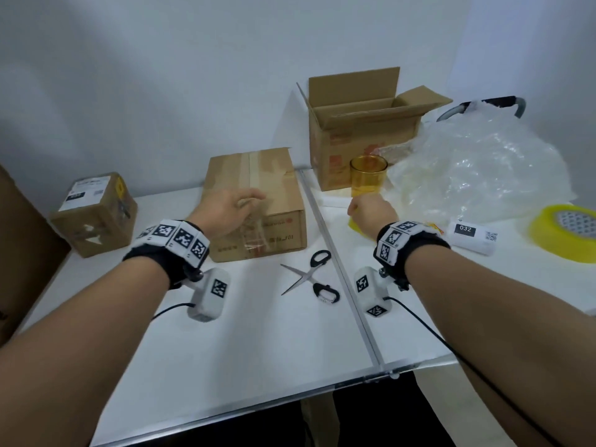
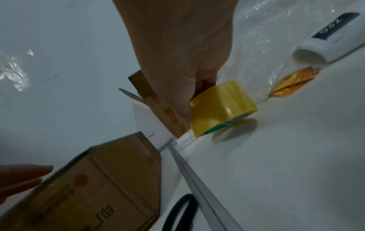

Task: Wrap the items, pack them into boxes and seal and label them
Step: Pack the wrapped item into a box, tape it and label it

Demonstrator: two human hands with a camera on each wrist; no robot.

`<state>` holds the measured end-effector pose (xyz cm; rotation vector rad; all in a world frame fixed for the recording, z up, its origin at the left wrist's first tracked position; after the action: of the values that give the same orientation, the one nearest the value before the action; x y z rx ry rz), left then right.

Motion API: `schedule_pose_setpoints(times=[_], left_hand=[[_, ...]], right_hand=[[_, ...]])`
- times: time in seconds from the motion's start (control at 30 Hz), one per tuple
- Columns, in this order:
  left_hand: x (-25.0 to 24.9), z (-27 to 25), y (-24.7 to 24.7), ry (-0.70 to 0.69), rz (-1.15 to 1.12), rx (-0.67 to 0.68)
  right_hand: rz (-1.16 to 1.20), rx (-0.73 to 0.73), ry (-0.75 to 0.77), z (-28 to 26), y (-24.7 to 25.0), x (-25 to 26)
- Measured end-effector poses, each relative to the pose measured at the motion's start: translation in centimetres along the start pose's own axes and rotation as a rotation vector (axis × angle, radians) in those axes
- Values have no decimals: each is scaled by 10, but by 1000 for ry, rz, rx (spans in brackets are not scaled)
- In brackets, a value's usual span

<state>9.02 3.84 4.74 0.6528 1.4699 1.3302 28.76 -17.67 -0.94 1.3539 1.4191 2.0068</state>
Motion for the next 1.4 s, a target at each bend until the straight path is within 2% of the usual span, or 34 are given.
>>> schedule_pose_setpoints(times=[0.1,0.2,0.23,0.3,0.33,0.37,0.4,0.43,0.5,0.6,0.67,0.73,0.8,0.93,1.13,1.23,1.33,1.4], left_hand=[[23,2,-9,-65,112,87],[32,-2,-17,-33,173,99],[34,-3,-19,-25,155,91],[36,-5,-23,-15,122,77],[36,-5,-23,-14,107,77],[36,-5,-23,-12,89,75],[36,-5,-23,-10,71,73],[37,-5,-22,-7,56,77],[39,-5,-21,-6,27,98],[41,-6,-20,-5,-16,142],[38,-4,-20,3,-17,151],[36,-2,-20,14,-15,158],[35,-3,-20,16,-35,170],[35,-2,-18,0,-61,204],[35,-5,-19,2,-33,230],[36,-7,-21,24,-21,218],[35,-6,-21,32,-13,199],[35,-6,-22,49,-8,191]], right_hand=[[-127,122,-11,13,-18,-1],[-163,315,-15,19,-33,-7],[-160,304,-19,19,-35,-8],[-100,88,-9,14,-27,-5],[26,-51,22,10,-21,1],[246,-118,43,5,-16,10],[518,-71,43,2,-13,21],[751,64,34,-4,-13,36],[1007,373,7,-18,-17,64],[1132,632,-19,-35,-19,82],[1123,814,39,-44,-26,90],[1142,922,91,-49,-37,106],[1189,896,90,-49,-53,127],[1236,632,40,-47,-82,145],[1240,491,-246,-55,-120,124],[1256,501,-329,-51,-118,121],[1153,619,-307,-47,-106,120],[1136,631,-279,-45,-97,117]])
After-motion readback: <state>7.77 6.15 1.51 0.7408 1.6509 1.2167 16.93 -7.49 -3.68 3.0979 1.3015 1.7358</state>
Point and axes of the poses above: each hand's wrist, its own z-axis towards the middle knuckle, its own y-axis out of the back of the hand, x = y × z, the point moved 2 cm from there along z, towards the middle knuckle, and after that the axes turned 9 degrees about z, right-handed, at the moved point
